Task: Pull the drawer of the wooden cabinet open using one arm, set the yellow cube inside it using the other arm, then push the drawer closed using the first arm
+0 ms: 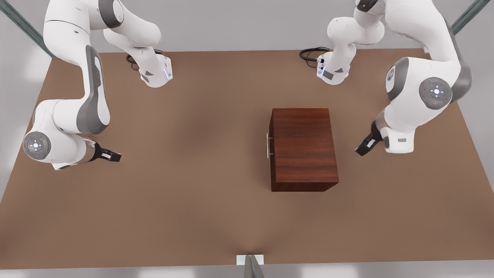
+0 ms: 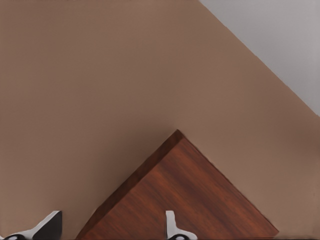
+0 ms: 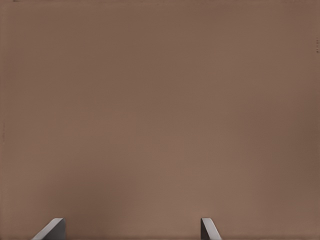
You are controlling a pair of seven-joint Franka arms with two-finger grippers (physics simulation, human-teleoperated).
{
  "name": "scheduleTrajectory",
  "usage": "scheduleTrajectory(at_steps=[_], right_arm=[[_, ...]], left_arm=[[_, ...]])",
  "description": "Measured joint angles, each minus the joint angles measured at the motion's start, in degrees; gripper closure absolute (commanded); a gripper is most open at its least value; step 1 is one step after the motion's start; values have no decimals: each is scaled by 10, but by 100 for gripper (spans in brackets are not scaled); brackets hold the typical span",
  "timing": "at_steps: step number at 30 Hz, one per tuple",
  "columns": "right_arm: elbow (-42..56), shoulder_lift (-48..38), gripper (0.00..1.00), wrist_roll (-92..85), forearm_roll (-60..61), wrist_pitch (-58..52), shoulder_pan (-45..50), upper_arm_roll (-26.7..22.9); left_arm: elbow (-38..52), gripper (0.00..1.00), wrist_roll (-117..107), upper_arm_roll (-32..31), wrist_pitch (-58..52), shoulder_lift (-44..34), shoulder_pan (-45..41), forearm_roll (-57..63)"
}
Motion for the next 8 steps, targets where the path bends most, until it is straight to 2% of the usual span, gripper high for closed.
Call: scheduleTrajectory(at_steps=[8], right_arm=[[0,0,0,2,-1,-1,0,0]], left_arm=[[12,0,170,-1,-33,11,-5,-12]])
